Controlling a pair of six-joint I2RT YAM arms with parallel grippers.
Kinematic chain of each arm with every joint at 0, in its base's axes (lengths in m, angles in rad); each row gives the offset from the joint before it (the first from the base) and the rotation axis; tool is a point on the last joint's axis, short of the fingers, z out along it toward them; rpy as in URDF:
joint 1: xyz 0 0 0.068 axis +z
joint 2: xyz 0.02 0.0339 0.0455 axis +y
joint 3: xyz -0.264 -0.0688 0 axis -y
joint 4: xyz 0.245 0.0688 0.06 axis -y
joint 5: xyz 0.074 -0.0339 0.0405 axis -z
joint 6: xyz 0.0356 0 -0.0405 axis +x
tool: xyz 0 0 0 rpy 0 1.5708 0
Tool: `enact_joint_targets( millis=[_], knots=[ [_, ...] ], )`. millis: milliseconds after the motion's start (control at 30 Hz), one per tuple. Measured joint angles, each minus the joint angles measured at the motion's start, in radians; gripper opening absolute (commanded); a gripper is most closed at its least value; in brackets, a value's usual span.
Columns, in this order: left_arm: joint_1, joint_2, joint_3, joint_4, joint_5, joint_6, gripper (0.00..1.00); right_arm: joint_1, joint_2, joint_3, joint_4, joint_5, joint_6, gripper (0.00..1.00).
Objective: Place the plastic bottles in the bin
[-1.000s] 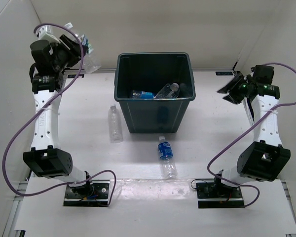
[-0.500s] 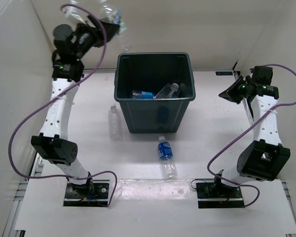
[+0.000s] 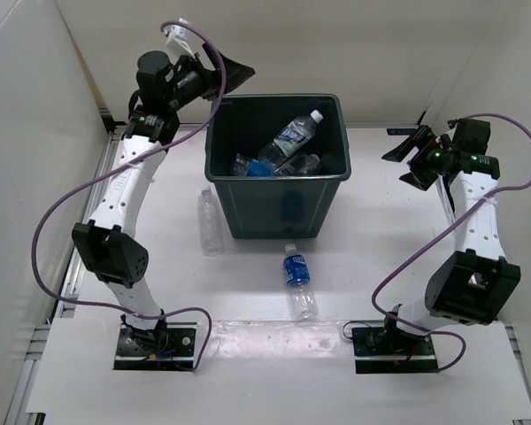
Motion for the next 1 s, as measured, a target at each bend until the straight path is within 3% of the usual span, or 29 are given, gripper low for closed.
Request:
enact_joint_targets(
  millis=[200,400,533,833,1000],
  knots=[
    [0.082,-0.060,-0.030,-0.030,-0.023,0.032,1.00,0.000,0.000,-0.004,0.003,-0.002,0.000,0.86],
    [0.290,-0.243,-0.271,-0.011,-0.085,-0.051,1.00,0.000,0.000,-0.004,0.003,-0.002,0.000,0.87],
    [0.404,-0.268,-0.353,-0.070,-0.117,-0.063,1.00,-0.001,0.000,-0.008,0.004,-0.002,0.001,0.87],
    [0.354,-0.204,-0.590,-0.321,-0.106,0.005,1.00,-0.001,0.000,-0.011,0.003,0.001,0.001,0.90],
    [0.305,-0.101,-0.598,-0.462,-0.128,0.061,1.00,-0.001,0.000,-0.011,0.003,0.003,0.001,0.90]
  ],
)
